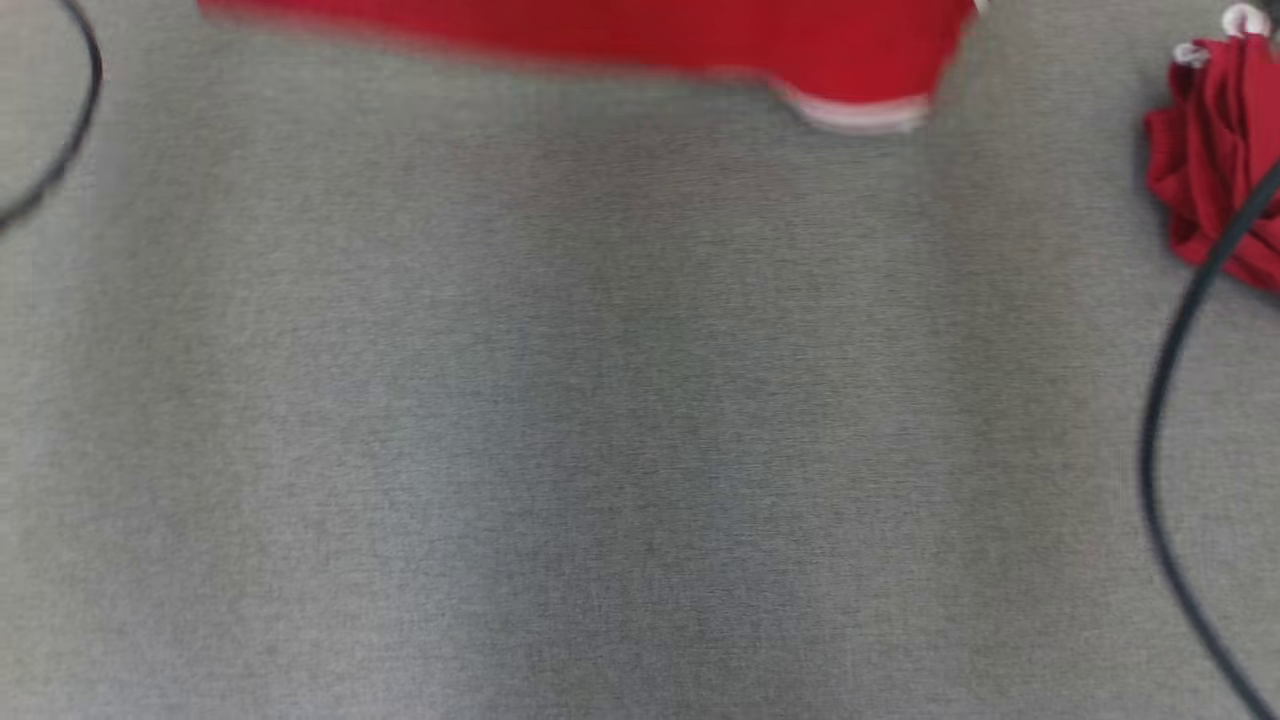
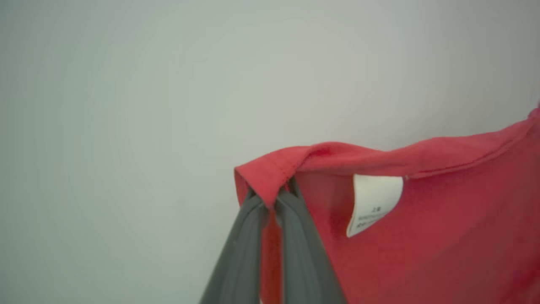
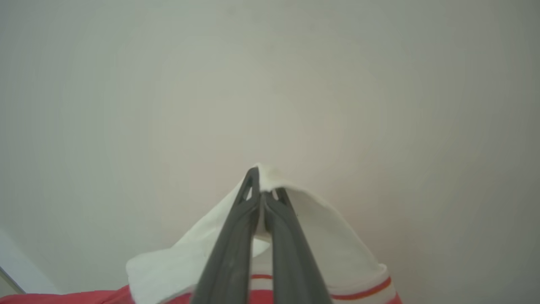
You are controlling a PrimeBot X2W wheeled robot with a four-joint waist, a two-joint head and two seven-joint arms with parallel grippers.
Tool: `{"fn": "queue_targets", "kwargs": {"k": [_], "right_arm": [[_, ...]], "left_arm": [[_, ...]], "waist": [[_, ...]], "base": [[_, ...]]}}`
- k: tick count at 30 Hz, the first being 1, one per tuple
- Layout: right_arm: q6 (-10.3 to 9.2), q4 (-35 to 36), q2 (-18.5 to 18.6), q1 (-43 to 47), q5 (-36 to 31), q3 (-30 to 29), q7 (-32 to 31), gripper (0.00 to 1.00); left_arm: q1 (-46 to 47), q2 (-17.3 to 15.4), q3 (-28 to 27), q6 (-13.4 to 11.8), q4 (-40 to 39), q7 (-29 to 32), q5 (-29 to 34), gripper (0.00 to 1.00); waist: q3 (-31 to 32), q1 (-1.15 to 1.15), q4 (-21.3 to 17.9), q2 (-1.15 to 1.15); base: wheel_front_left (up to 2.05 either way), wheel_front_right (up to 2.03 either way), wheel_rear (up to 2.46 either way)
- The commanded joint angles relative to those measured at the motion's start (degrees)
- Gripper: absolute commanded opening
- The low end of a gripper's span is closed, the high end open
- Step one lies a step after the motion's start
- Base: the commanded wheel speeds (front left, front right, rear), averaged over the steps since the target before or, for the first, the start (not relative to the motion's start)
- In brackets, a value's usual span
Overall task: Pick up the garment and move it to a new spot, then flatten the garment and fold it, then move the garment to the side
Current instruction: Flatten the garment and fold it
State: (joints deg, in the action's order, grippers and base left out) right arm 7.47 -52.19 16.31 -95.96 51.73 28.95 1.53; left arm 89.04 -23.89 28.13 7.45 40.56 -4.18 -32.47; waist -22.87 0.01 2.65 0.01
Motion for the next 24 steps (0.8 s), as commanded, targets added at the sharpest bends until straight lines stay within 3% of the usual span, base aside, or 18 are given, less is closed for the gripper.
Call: {"fn": "queue_targets", "kwargs": {"k": [1, 5, 13, 20, 24], "right_arm": [[0.04, -2.3, 0.0, -2.9, -0.6, -0.3, 1.2, 0.00], [0.04, -6.1, -0.4, -10.7, -3.3, 0.3, 4.1, 0.00], [0.04, -7.7, 0.5, -16.4, -4.4, 2.7, 7.1, 0.00], [0.04, -4.2, 1.7, -14.4, -1.0, 6.3, 7.6, 0.00], [0.04, 0.0, 3.2, -10.0, 2.2, 9.1, 7.6, 0.00]], "left_arm": [[3.1, 0.8, 1.0, -0.1, 1.9, -0.9, 1.2, 0.00], [10.5, 3.4, 1.3, -0.1, 6.3, -2.5, 0.9, 0.00], [16.3, 6.5, 2.1, -0.1, 11.4, -7.1, 1.2, 0.00], [15.8, 7.4, 2.9, -0.1, 13.3, -9.7, 0.3, 0.00], [12.1, 5.7, 3.2, -0.1, 11.4, -10.6, -1.5, 0.00]], "waist": [[-0.6, -0.01, 1.1, -0.01], [-2.0, -0.01, 1.8, -0.01], [-3.7, -0.01, 2.4, -0.01], [-8.9, -0.01, 2.1, -0.01], [-9.6, -0.01, 1.5, -0.01]], "base": [[0.00, 0.00, 0.00], [0.00, 0.00, 0.00], [0.00, 0.00, 0.00], [0.00, 0.00, 0.00], [0.00, 0.00, 0.00]]}}
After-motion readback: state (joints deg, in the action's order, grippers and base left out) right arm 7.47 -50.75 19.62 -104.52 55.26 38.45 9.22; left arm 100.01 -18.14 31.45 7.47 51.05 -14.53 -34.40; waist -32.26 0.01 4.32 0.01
